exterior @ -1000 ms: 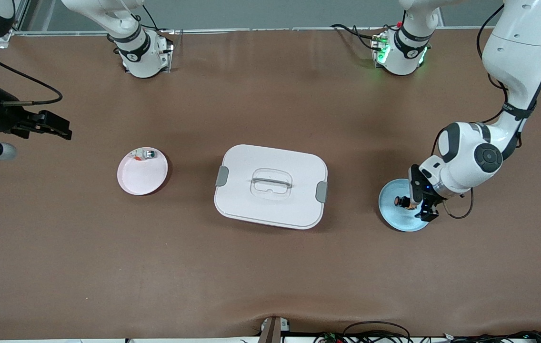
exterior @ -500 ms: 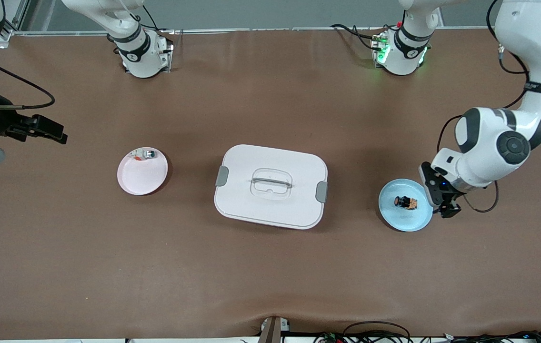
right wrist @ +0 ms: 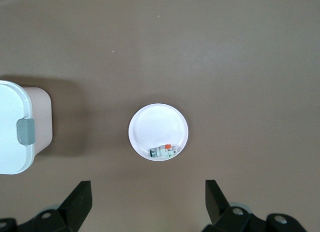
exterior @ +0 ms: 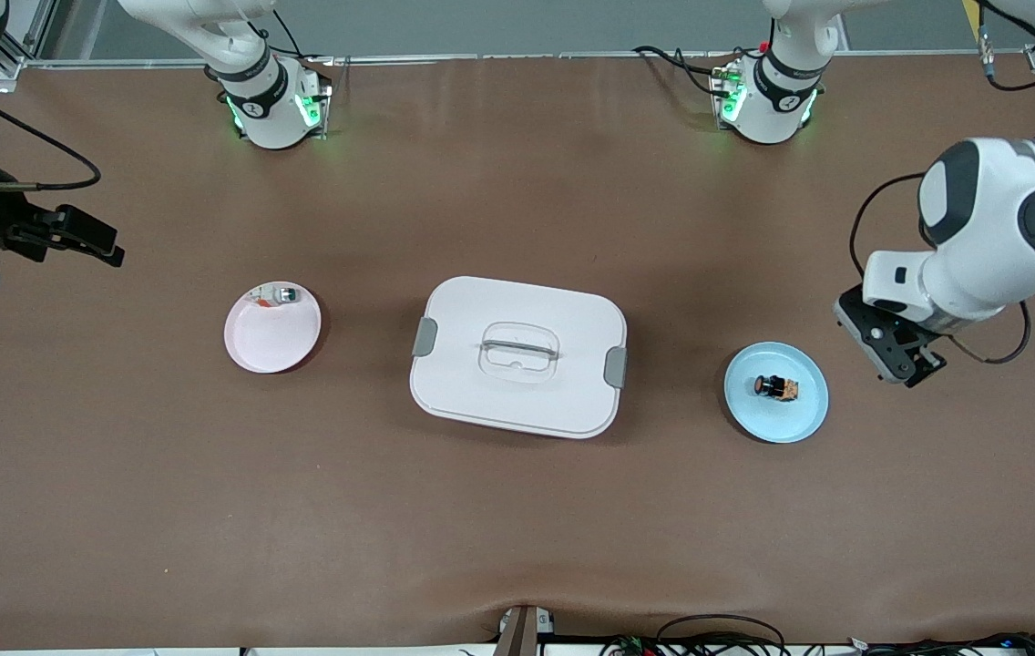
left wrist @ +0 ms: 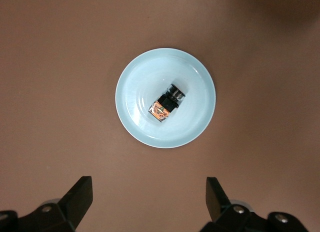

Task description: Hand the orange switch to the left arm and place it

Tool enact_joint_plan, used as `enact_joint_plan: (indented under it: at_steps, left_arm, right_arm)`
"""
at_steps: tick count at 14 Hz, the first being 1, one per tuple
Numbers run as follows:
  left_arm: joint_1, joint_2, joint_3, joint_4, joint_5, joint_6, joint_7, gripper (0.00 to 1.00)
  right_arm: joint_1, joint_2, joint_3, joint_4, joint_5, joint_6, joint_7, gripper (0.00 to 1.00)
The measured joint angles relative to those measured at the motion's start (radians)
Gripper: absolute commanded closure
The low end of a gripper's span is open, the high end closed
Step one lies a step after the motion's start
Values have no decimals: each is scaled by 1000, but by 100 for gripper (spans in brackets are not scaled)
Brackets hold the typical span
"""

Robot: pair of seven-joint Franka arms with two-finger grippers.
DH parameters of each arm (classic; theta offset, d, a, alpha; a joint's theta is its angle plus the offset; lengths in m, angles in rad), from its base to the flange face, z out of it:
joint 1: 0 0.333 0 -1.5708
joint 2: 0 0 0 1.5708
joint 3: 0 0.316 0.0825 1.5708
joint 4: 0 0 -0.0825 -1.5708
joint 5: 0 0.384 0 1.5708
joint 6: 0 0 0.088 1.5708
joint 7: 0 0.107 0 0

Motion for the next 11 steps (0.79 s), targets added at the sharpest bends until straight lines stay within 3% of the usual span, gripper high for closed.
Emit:
enact_joint_plan:
  at_steps: [5, 11]
  left_arm:
    - [-2, -104, -13, 34, 0, -137, -332, 0]
    - [-3, -126, -42, 179, -2, -369, -685, 0]
  right_arm:
    - [-5, -4, 0, 3, 0, 0, 0, 0]
    - [-10, -4, 4, 3, 2, 12, -1, 0]
